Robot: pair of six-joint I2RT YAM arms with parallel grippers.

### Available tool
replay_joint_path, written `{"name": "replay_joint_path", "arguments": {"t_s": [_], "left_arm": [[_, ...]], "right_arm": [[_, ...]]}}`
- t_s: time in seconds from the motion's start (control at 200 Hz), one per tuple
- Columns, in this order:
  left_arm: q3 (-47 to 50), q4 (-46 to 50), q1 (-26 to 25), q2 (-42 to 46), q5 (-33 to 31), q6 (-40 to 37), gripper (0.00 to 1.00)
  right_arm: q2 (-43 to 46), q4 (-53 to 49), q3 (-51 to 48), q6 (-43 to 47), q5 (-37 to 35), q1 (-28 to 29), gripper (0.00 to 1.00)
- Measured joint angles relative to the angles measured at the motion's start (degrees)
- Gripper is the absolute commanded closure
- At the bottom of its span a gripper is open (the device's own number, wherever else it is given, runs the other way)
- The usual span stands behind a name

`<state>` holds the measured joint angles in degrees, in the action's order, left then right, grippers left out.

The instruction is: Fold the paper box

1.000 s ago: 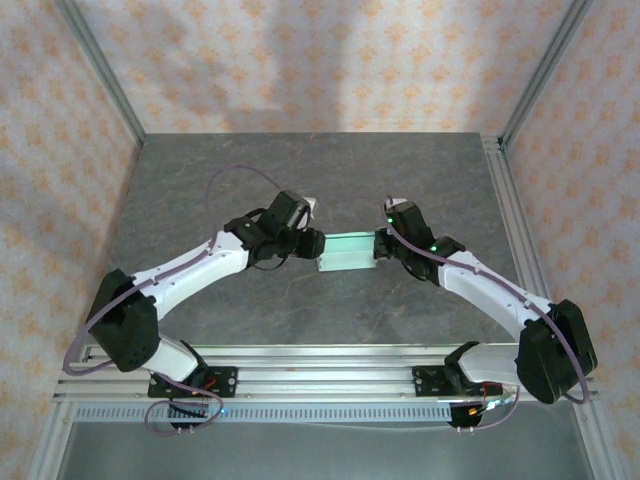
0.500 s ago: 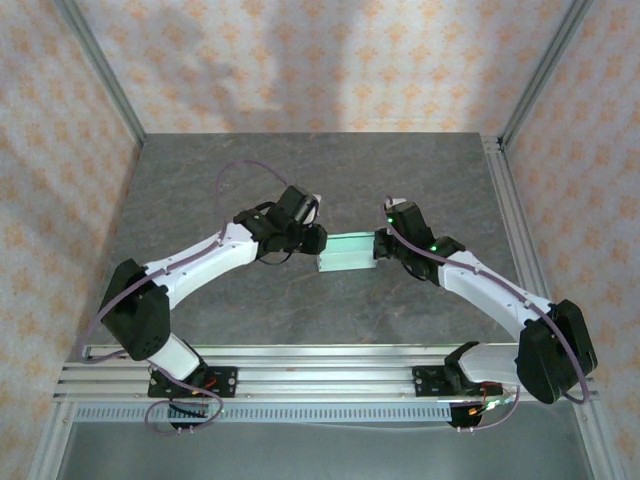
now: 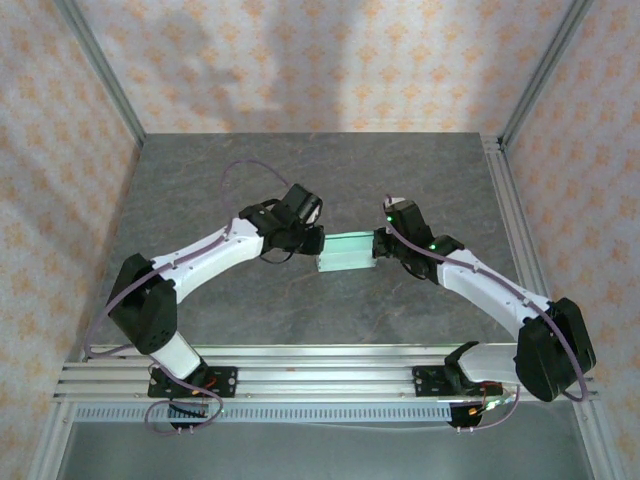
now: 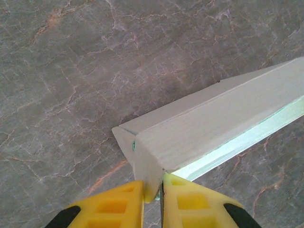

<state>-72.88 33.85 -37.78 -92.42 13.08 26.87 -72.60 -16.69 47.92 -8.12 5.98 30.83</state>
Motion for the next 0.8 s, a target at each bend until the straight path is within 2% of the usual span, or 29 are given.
{"name": "replay_joint_path", "arguments": {"t_s": [0.395,0.801], "left_arm": [[-2.25,2.93,0.0,-1.88,1.75,7.72,0.84],[-5.09,5.99,0.0,-3.39,2.43,11.21,0.87]], "right_arm": [[0.0,0.0,0.0,0.0,0.0,0.0,1.0],[-0.07,0.0,0.0,0.0,-0.04,0.04,1.0]]}}
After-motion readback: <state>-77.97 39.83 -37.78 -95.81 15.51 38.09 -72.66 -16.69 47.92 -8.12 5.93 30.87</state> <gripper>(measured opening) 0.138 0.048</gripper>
